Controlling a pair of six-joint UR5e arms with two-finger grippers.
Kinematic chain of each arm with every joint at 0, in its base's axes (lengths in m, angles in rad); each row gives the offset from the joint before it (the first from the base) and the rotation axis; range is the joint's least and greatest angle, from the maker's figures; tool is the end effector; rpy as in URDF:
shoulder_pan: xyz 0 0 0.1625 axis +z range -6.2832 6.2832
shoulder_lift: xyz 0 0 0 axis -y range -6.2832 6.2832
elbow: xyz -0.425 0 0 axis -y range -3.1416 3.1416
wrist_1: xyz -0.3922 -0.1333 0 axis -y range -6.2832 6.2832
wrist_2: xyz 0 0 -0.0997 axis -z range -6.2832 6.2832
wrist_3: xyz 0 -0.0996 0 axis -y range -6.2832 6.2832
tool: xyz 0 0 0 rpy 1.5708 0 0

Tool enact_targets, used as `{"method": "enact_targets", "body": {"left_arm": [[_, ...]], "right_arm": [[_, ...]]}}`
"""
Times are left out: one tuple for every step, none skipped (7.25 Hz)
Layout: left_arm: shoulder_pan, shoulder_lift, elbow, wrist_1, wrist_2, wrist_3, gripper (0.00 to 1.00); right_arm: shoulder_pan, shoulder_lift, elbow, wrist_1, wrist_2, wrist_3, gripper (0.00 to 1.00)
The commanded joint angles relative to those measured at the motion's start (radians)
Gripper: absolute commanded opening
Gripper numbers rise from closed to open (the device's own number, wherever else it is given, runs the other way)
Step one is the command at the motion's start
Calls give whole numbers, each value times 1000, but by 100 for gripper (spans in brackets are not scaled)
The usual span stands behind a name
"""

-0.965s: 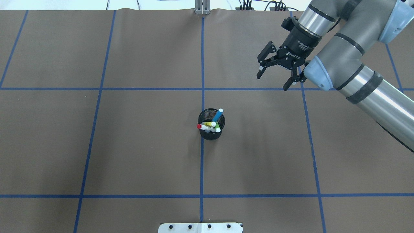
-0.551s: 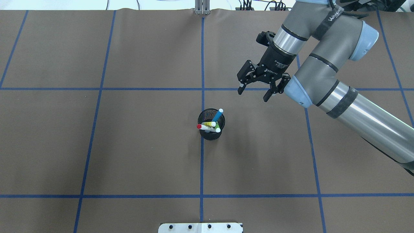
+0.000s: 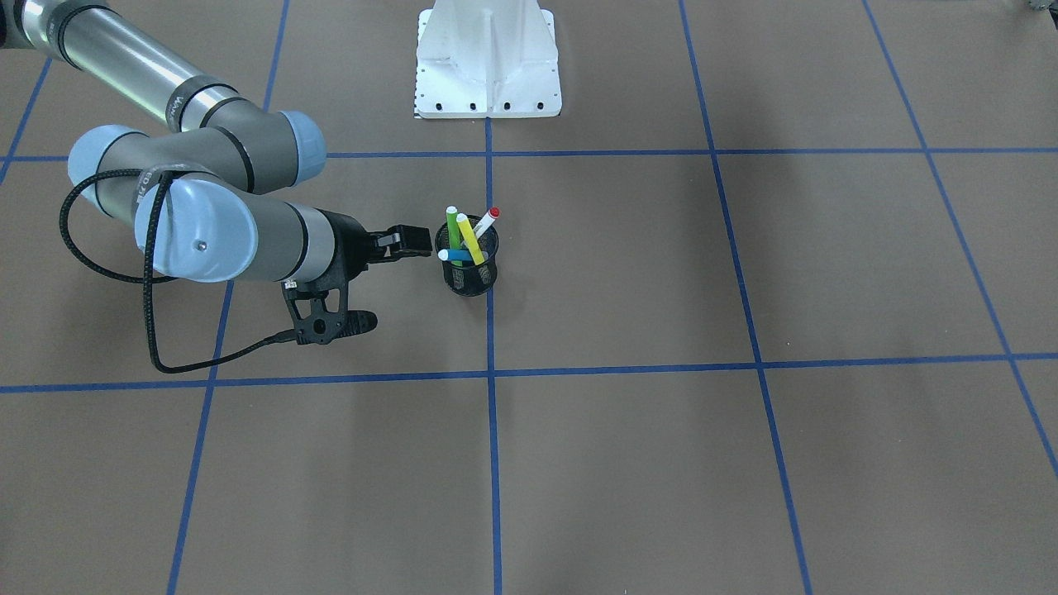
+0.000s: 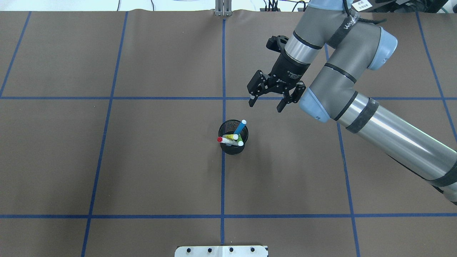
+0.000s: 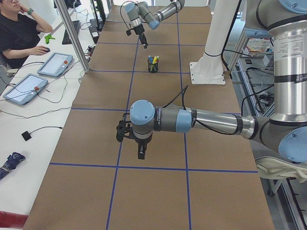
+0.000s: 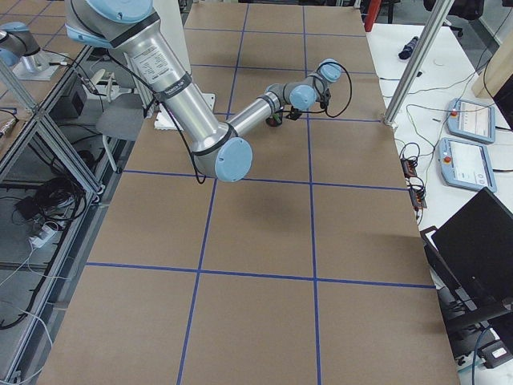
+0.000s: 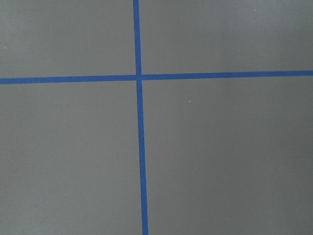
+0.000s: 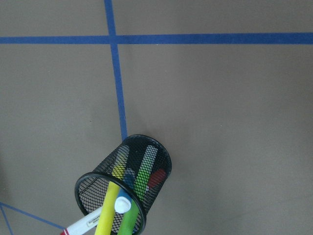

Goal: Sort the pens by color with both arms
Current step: 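Move the right gripper toward the black mesh pen cup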

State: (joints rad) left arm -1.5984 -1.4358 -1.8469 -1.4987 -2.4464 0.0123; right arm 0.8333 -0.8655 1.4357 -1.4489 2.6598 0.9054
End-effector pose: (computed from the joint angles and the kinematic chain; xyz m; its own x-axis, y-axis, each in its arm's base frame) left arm -0.0688 -0.4332 0.5852 0.6420 0.0475 -0.7652 0.0196 0.9967 0.0784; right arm -0.4454 -0.5572 0.2463 0.3842 -0.0025 0.9232 0.3490 0.9262 -0.1427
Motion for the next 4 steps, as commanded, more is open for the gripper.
{"method": "enact_targets", "body": {"left_arm": [[0,0,0,0,-2,0,100],[0,-1,0,0,0,0,100],[0,-2,0,0,0,0,100],[0,-2,0,0,0,0,100]], "right_arm": [[-13,5,-38,65,0,0,99],[-16,19,-76,108,0,0,99],[-16,22,-78,126,0,0,99],[-19,22,-78,134,0,0,99]]}}
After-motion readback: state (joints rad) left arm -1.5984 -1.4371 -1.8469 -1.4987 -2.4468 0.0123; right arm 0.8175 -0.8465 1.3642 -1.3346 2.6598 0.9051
